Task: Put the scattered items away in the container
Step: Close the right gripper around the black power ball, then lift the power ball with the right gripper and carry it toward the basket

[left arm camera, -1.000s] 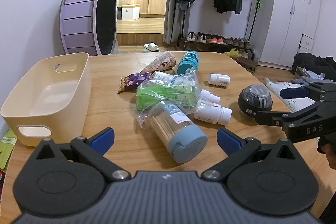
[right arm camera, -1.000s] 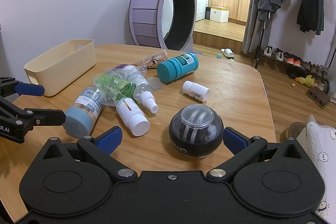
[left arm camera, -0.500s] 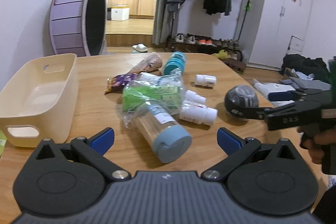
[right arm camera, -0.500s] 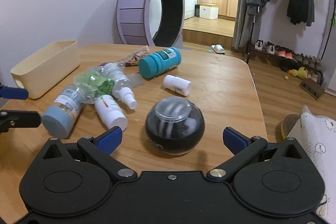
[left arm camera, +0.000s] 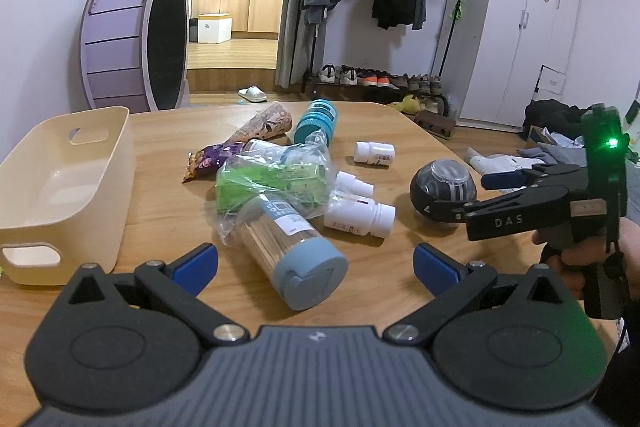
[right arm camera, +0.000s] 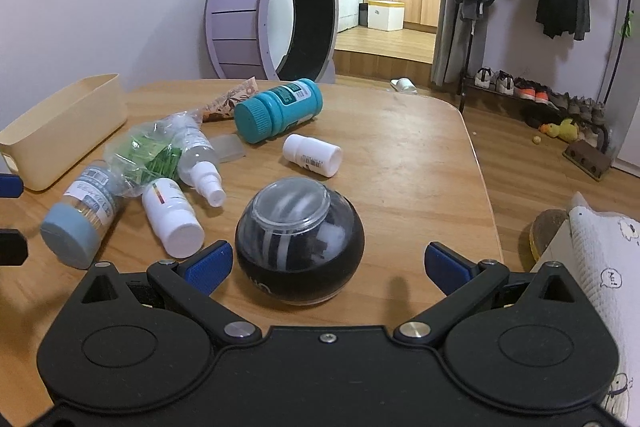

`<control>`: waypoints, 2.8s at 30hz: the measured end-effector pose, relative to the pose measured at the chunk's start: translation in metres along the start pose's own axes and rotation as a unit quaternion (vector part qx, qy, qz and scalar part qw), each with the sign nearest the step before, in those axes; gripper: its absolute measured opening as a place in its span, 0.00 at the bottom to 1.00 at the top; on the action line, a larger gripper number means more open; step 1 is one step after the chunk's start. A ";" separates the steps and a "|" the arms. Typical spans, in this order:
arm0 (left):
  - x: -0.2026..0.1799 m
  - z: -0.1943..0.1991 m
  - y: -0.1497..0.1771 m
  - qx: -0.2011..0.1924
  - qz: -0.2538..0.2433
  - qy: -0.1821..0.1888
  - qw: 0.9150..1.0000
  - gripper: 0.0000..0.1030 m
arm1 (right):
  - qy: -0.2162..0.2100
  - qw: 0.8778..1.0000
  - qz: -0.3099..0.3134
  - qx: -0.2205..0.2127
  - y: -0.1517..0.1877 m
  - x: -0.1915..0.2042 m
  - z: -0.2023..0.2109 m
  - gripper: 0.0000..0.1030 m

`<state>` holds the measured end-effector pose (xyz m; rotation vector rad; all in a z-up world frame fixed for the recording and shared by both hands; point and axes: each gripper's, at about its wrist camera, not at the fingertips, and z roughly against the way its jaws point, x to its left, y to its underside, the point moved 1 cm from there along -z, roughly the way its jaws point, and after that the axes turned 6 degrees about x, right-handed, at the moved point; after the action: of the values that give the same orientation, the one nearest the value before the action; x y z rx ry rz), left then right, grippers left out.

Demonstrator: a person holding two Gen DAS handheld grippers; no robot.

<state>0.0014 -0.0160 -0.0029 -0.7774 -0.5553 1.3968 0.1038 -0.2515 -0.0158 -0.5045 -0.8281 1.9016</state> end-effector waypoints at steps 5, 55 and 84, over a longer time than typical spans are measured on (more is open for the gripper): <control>0.003 0.000 -0.001 -0.002 0.007 -0.001 1.000 1.00 | -0.005 1.000 0.009 0.008 0.001 0.004 -0.008 0.96; -0.005 -0.006 0.000 0.003 -0.006 0.006 1.000 1.00 | -0.086 0.994 -0.051 -0.039 -0.001 -0.018 0.047 0.76; -0.014 -0.005 0.003 0.003 -0.025 0.041 0.999 1.00 | -0.068 0.997 0.024 -0.011 0.025 0.006 0.052 0.77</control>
<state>0.0011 -0.0309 -0.0072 -0.8076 -0.5036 1.3133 0.0521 -0.2713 0.0018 -0.4139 -0.9333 1.9897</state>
